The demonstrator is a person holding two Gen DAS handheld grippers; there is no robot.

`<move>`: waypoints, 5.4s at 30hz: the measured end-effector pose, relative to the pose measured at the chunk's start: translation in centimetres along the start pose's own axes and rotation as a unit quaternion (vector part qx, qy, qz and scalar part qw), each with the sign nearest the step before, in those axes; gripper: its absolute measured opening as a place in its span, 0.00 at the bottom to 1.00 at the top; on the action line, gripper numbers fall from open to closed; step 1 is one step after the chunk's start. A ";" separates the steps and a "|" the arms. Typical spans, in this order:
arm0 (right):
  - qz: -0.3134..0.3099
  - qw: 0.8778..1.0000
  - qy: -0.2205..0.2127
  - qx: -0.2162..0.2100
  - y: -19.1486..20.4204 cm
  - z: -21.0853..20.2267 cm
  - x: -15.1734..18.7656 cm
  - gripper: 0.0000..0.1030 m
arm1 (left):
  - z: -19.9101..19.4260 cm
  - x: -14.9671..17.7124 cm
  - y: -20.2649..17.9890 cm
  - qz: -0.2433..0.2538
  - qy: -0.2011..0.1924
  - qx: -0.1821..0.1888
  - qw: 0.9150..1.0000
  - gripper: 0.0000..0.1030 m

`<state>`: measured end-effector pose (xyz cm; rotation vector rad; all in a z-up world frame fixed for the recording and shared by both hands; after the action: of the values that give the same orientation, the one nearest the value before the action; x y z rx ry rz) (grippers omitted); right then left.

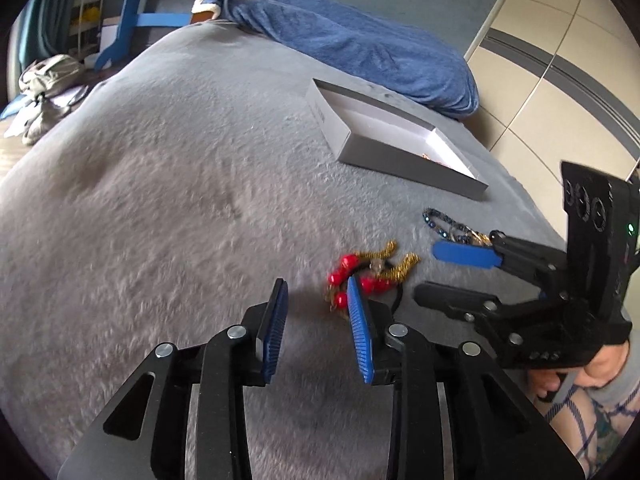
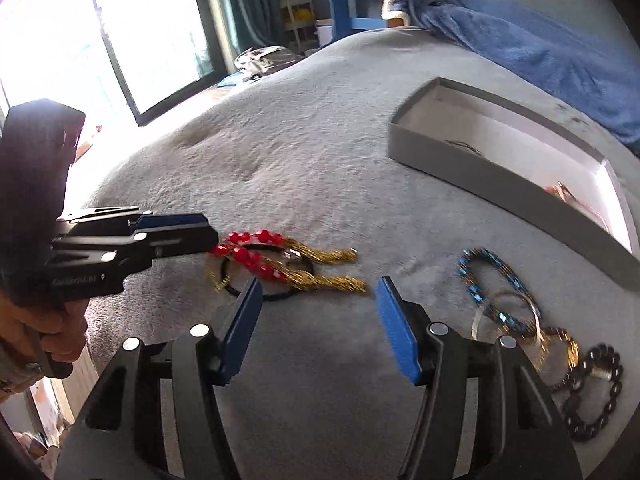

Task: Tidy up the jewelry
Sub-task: 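Grasp the red tassel earrings with the right tool while the left tool holds the black hair tie, then carry the earrings and hair tie into the grey box and open both tools, then withdraw both open tools from the box toward the remaining bracelets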

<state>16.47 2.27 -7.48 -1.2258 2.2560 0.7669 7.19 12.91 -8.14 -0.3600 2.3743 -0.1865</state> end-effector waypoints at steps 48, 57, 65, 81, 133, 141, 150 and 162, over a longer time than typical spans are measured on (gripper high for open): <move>0.084 0.985 -0.150 -0.017 -2.5 -10.6 -0.7 0.10 | 1.7 -0.3 -4.4 0.090 0.008 -0.062 0.994 0.04; 0.094 0.979 -0.181 0.003 -4.8 -14.9 -0.1 0.10 | -0.7 -3.4 -8.1 0.101 -0.034 -0.034 0.994 0.03; 0.108 0.973 -0.201 0.033 -8.8 -18.4 -0.4 0.10 | -1.8 -7.1 -11.5 0.117 -0.064 -0.013 0.991 0.03; 0.145 0.962 -0.219 0.071 -18.1 -20.6 -4.1 0.10 | 2.9 -13.6 -16.0 0.144 -0.066 -0.010 0.987 0.04; 0.193 0.953 -0.194 0.128 -16.8 -16.4 5.0 0.57 | 2.8 -7.1 -14.7 0.117 -0.090 -0.034 0.988 0.84; 0.156 0.957 -0.181 0.163 -14.0 -17.5 8.4 0.61 | 2.0 -4.1 -13.6 0.119 -0.090 -0.040 0.988 0.84; 0.187 0.950 -0.177 0.175 -13.7 -17.4 13.0 0.65 | 1.4 -2.4 -13.2 0.131 -0.091 -0.039 0.986 0.84; 0.193 0.949 -0.167 0.185 -13.9 -16.4 14.3 0.65 | 2.9 -1.2 -16.6 0.213 -0.068 -0.009 0.975 0.84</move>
<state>19.23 -23.40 -7.76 -0.4465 2.2365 0.5898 13.43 -2.63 -5.62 0.1290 2.2568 0.0602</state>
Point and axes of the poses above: each gripper's, at about its wrist camera, not at the fingertips, and z roughly the way its jaws point, y to its left, x to its underside, the point moved 7 cm from there along z, roughly the way its jaws point, and after that the axes turned 11 degrees about -x, right-handed, at the moved point
